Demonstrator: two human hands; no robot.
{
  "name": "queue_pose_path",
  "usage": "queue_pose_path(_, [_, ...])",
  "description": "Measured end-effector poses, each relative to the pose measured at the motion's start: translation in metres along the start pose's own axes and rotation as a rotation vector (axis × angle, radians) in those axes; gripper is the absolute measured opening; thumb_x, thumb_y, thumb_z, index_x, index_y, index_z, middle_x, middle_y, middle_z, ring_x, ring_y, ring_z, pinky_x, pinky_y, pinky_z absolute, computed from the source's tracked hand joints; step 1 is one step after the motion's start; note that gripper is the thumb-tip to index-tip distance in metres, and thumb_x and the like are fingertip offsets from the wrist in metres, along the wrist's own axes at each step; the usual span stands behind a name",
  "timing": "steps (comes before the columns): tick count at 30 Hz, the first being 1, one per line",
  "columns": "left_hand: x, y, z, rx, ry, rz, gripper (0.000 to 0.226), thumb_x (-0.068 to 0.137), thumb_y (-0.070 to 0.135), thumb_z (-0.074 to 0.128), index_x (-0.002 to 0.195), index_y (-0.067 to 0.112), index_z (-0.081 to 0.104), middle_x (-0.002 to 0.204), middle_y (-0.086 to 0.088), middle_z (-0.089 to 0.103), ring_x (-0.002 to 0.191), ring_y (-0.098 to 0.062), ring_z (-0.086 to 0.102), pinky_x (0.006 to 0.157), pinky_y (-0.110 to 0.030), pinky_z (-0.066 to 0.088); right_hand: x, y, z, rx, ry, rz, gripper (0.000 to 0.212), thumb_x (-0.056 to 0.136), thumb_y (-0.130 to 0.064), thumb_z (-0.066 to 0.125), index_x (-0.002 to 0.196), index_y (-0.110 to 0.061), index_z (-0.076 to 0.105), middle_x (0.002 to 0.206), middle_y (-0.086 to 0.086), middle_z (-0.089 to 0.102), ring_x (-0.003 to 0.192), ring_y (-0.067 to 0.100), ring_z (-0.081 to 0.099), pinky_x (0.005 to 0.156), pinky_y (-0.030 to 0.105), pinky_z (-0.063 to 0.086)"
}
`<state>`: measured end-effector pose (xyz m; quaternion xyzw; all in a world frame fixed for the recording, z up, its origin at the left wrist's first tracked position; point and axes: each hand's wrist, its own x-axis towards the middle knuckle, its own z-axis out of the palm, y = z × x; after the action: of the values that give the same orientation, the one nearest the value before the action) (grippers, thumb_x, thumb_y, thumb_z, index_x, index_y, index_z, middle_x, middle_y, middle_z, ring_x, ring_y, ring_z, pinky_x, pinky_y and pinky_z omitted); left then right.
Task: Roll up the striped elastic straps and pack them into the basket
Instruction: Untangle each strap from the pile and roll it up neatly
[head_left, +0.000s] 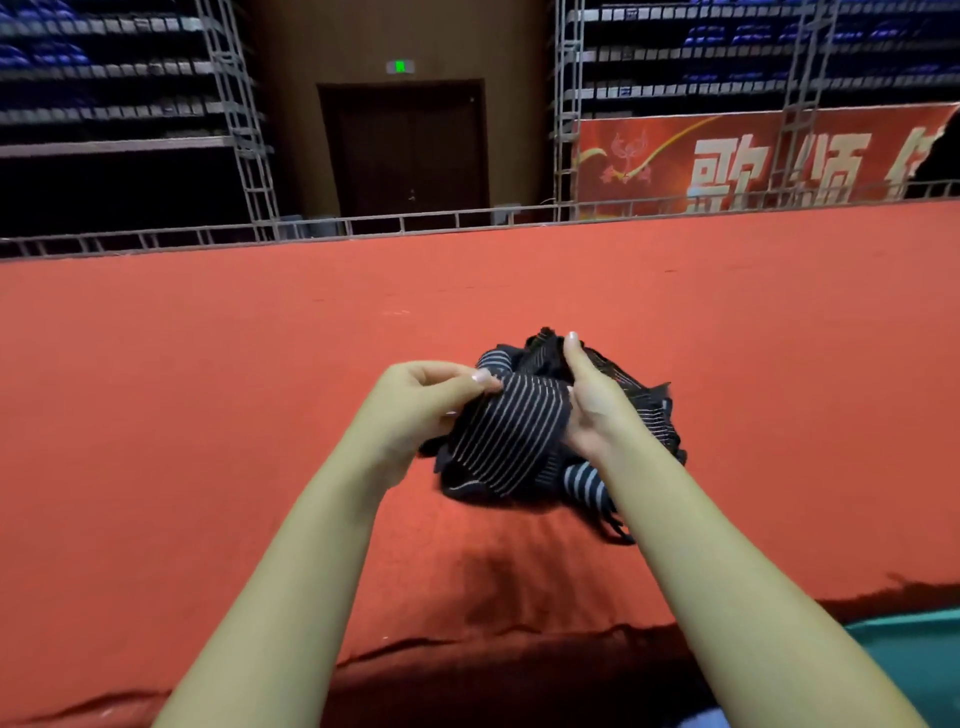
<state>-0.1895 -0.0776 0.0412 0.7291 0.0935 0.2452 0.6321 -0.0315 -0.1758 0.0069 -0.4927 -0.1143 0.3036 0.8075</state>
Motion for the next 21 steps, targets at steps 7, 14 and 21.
queue_pose_path(7, [0.01,-0.075,0.002,-0.034,-0.039,-0.227,0.034,0.091,0.031,0.064,0.06,0.015,0.066,0.081,-0.005,0.073,0.072,-0.018,0.067,0.069,-0.027,0.055,0.019,0.024,-0.025,-0.279,0.291,-0.251,0.067,0.092,0.0,0.056,0.147,-0.018,0.021,0.137,0.007,0.052,0.103,0.019,0.061,0.087,0.038,0.053])
queue_pose_path(14, [0.056,-0.099,0.014,-0.375,0.086,-0.436,0.046,0.096,0.047,0.048,0.1,0.005,0.066,0.093,-0.013,0.073,0.083,-0.023,0.07,0.074,-0.034,0.055,-0.014,0.04,-0.026,-0.494,-0.041,-0.51,0.061,0.09,0.006,0.055,0.137,-0.025,0.032,0.125,-0.004,0.061,0.115,0.013,0.06,0.103,0.041,0.046])
queue_pose_path(21, [0.074,-0.107,0.022,-0.371,0.073,-0.326,0.01,0.091,0.008,0.06,0.099,0.005,0.063,0.086,-0.008,0.071,0.072,-0.017,0.064,0.061,-0.026,0.055,-0.03,0.062,-0.043,-0.556,-0.031,-0.402,0.055,0.092,-0.012,0.06,0.125,-0.046,0.034,0.122,0.004,0.064,0.092,0.007,0.069,0.089,0.032,0.053])
